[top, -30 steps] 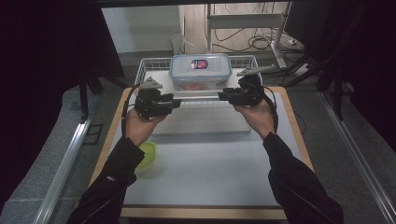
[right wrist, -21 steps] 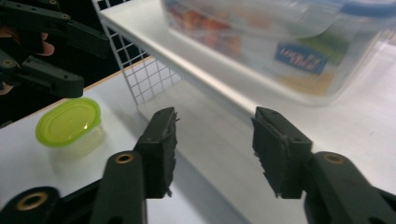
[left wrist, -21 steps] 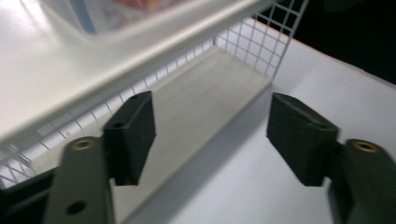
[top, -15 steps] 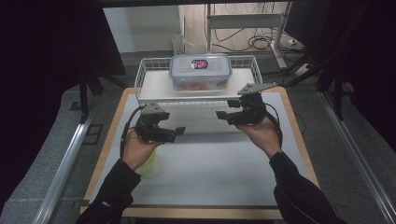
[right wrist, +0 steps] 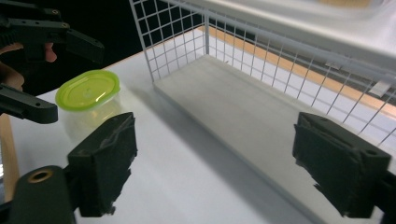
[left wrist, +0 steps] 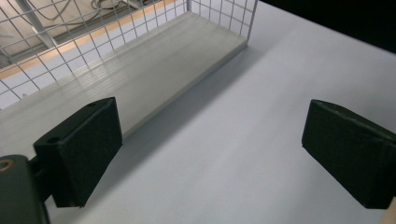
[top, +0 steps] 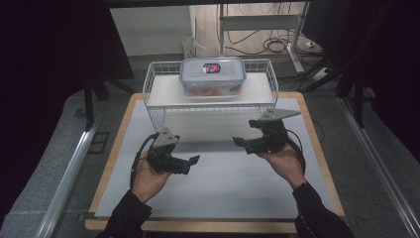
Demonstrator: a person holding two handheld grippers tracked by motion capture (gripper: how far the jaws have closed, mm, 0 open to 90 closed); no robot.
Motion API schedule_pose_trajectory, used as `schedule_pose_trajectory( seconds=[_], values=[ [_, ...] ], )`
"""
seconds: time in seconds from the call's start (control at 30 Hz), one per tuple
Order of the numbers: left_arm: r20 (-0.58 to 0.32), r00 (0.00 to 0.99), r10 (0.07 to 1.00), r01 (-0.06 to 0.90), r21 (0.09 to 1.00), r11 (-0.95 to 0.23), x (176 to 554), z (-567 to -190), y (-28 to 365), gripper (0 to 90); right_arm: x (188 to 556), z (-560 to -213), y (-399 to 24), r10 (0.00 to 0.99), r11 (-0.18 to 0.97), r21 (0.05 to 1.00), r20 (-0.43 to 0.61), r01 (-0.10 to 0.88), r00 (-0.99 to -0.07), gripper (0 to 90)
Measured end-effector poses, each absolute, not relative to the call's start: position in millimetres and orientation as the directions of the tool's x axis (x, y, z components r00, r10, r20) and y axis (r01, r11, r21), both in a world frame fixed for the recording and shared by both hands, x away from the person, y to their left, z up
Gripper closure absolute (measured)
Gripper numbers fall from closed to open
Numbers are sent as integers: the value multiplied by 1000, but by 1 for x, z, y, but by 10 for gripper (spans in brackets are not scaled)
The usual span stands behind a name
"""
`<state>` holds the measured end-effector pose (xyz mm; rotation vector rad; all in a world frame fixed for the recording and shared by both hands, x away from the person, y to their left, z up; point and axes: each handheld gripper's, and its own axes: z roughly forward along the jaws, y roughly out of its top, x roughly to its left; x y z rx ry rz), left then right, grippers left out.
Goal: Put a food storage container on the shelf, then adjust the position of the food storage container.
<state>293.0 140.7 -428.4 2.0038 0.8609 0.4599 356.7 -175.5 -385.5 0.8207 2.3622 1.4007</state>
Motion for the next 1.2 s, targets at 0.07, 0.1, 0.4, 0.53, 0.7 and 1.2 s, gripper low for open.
schedule_pose_trajectory(
  seconds=[0.07,0.1,0.4,0.53,0.7,1.2],
  values=[
    [12,699,715,379,842,-384,287,-435,139,32,352,-392,-177,593,369,866,60,338,-803,95],
    [15,699,715,374,844,-383,285,-438,139,32,349,-396,-178,589,373,864,62,339,-806,85],
    [2,715,700,347,867,-357,262,-470,139,9,331,-428,-193,591,373,856,78,358,-803,22],
    [-23,724,690,373,854,-363,253,-484,136,10,322,-445,-199,594,385,842,87,378,-800,9],
    [-10,715,699,386,839,-383,242,-500,131,10,311,-470,-208,592,399,828,94,393,-800,9],
    [-49,691,722,449,811,-375,251,-503,137,16,308,-498,-221,637,424,788,92,447,-766,21]
  ],
)
